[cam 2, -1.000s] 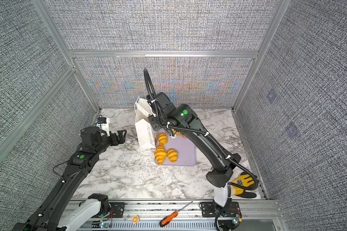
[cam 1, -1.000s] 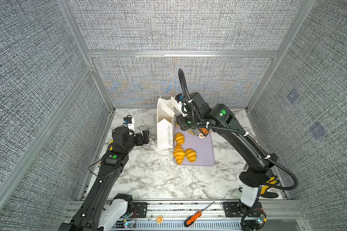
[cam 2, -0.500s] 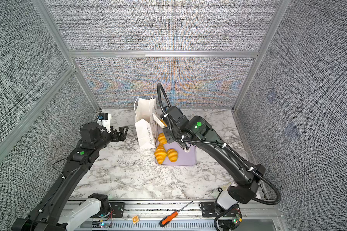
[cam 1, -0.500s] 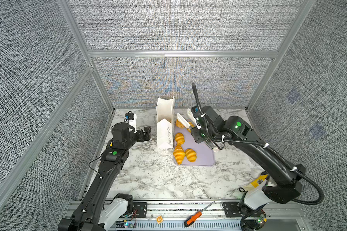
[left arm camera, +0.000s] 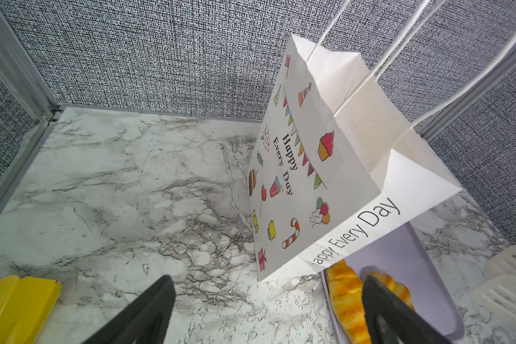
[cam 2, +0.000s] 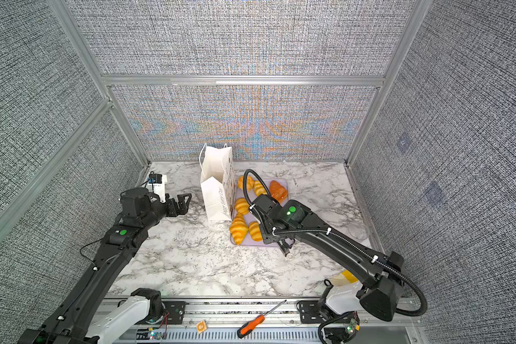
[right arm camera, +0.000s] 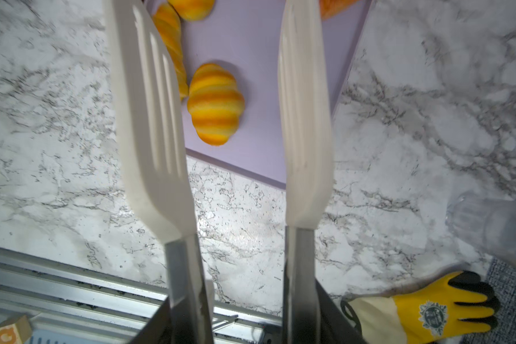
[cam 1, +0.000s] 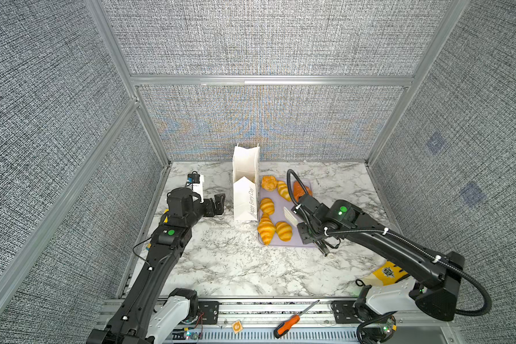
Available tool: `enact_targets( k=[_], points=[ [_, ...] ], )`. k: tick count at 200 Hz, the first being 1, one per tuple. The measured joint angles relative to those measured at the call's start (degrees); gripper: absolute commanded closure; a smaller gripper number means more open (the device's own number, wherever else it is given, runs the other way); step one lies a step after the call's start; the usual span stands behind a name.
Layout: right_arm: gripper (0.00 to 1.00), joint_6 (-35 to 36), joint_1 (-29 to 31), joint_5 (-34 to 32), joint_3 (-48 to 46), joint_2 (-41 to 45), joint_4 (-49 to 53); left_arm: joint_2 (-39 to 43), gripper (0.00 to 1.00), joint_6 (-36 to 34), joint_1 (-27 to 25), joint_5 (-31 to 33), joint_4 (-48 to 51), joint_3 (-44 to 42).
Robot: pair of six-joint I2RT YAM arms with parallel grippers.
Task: Place the fake bread into the paper bag
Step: 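Swing the tongs back over the tray toward a striped yellow bun with the right gripper, then lower the tongs and pinch the striped yellow bun nearest the bag with the right gripper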
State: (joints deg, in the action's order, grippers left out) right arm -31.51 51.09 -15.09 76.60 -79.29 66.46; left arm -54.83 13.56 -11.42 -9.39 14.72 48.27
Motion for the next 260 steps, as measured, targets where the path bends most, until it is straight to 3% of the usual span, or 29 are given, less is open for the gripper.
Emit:
enact_targets(
  k=[41,96,196,260],
  points=[
    [0.48,-2.2,0.6,3.9,-5.5,-1.9,-3.6,0.8,0.01,0.0,0.0,0.0,0.2,-1.0],
    [0.47,-2.6,0.6,6.4,-6.1,-7.4,-6.1,1.4,0.01,0.2,0.0,0.0,0.3,-2.0],
    [0.47,-1.7,0.3,7.1,-3.9,-15.2,-4.9,1.8,0.01,0.2,0.0,0.3,0.4,-2.7],
    [0.47,-0.3,-2.9,5.4,-3.8,-15.9,-2.6,1.8,0.01,0.2,0.0,0.3,0.3,-2.7]
  ],
)
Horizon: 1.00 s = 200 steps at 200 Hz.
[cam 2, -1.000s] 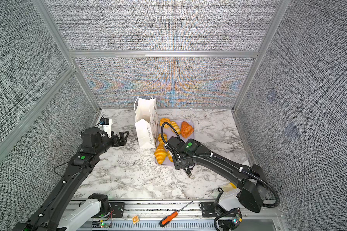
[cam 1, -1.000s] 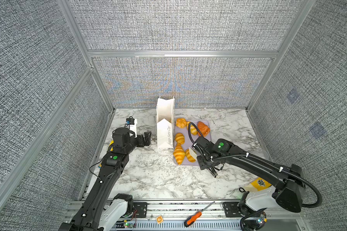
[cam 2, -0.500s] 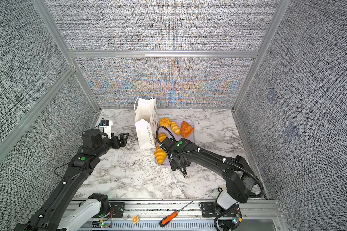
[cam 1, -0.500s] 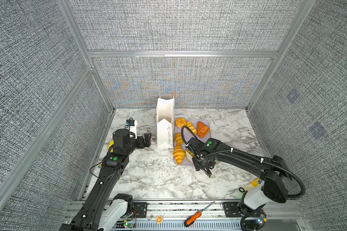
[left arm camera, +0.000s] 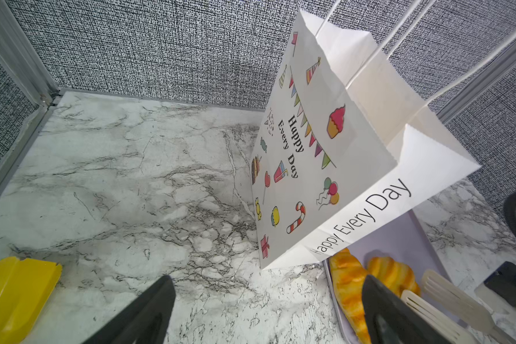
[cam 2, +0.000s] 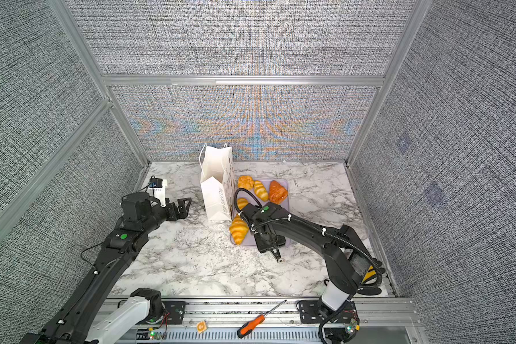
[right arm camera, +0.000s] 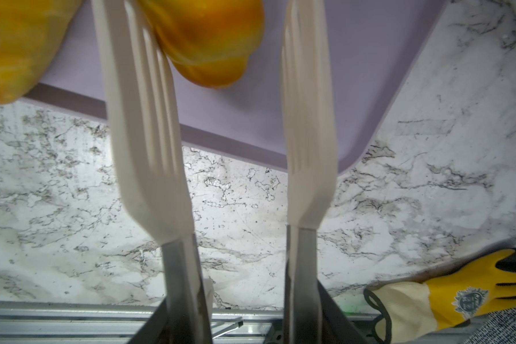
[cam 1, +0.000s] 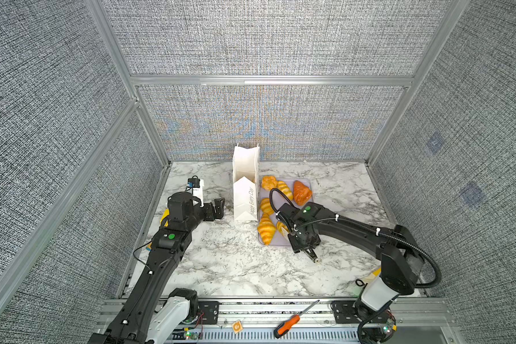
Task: Place the fake bread into the paper bag
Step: 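Lower the tongs and pinch the striped yellow bun nearest the bag with the right gripper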
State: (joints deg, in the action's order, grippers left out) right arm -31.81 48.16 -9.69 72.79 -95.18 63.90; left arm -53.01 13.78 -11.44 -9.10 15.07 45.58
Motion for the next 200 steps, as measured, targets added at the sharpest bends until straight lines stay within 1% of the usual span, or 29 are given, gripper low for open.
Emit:
enact_targets(
  k=[47,102,200],
  points=[
    [0.47,2.1,-1.8,-1.2,0.0,0.1,0.4,0.2,0.01,0.2,0.0,0.1,0.0,0.0],
    [0.46,6.4,-1.3,-2.1,0.2,1.8,-0.3,0.3,0.01,0.2,0.0,0.2,0.0,0.0],
    [0.44,10.8,-2.8,-2.1,0.7,-1.7,-2.9,0.5,0.01,0.9,0.0,0.1,0.0,0.0]
  ],
)
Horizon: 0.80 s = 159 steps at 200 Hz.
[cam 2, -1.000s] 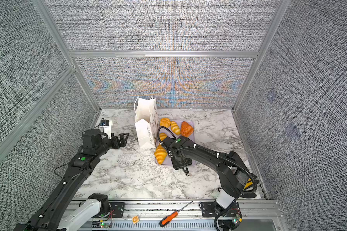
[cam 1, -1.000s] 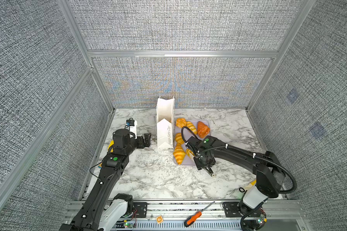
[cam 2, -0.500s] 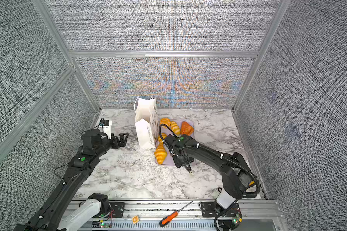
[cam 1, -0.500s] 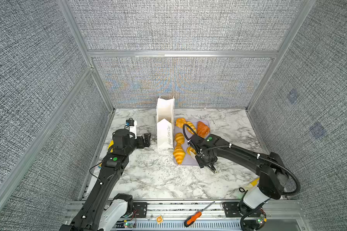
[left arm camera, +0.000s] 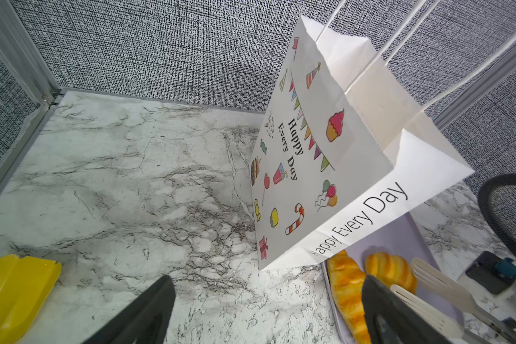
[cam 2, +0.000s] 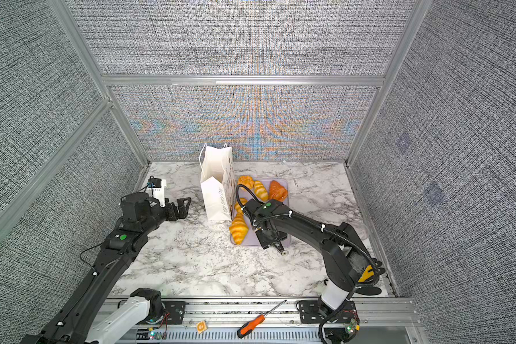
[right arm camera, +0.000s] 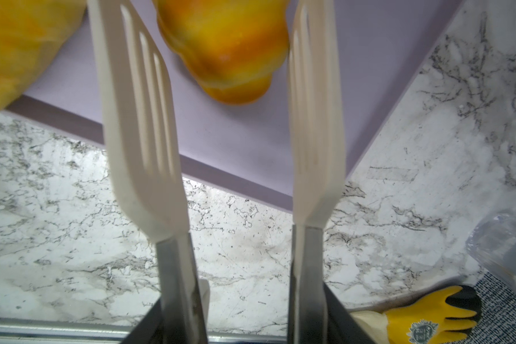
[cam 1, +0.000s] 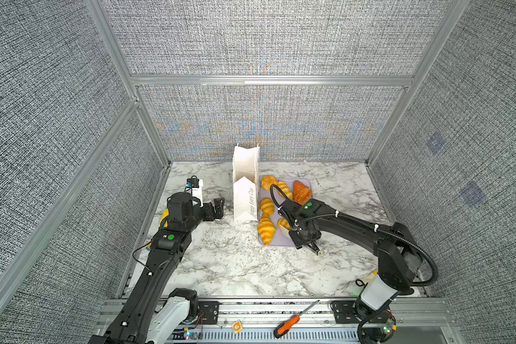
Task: Place the fake bread into the paper bag
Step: 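Lower the tongs and pinch the striped yellow bun nearest the bag with the right gripper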
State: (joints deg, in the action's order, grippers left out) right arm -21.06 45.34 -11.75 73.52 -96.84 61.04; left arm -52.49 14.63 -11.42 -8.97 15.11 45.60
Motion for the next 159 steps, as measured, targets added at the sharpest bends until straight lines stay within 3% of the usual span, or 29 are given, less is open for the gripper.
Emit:
enact_targets(
  k=[159],
  points=[
    [0.46,4.9,-3.1,0.2,3.7,-5.6,-0.4,0.2,0.01,0.4,0.0,0.5,0.0,-0.2]
  ],
)
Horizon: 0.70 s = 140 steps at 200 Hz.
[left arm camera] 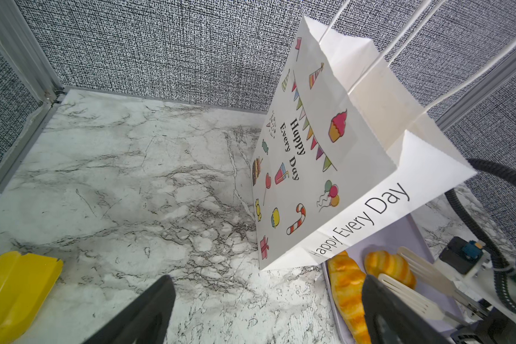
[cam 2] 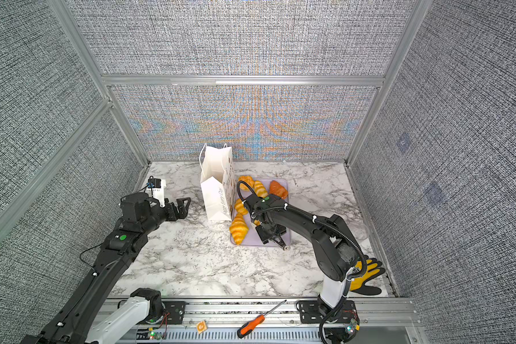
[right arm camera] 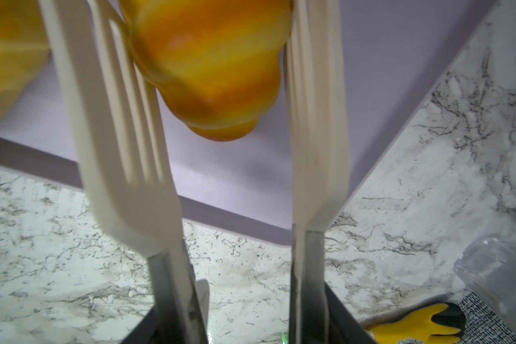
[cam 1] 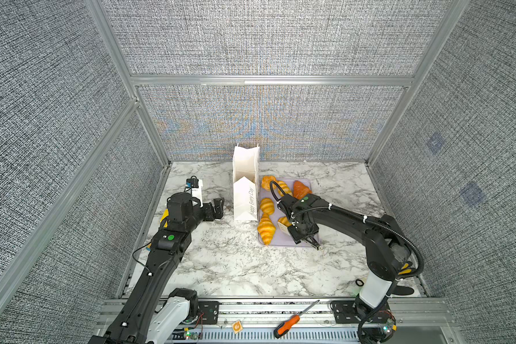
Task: Place the fake bread into the paper bag
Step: 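Lower the tongs and pinch the striped yellow bun nearest the bag with the right gripper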
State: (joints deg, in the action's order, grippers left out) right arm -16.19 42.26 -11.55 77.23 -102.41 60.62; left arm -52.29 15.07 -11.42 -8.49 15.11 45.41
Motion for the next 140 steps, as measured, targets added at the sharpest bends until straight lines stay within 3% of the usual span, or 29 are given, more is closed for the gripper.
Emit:
enact_targets(
  k=[41,140],
  points=[
    [0.55,0.4,-0.2,0.0,0.1,0.2,0.1,0.2,0.01,0.2,0.0,0.6,0.0,-0.3],
    [0.59,0.4,-0.7,1.5,0.0,5.6,0.9,1.1,0.01,0.4,0.0,1.0,0.0,-0.6]
  ],
)
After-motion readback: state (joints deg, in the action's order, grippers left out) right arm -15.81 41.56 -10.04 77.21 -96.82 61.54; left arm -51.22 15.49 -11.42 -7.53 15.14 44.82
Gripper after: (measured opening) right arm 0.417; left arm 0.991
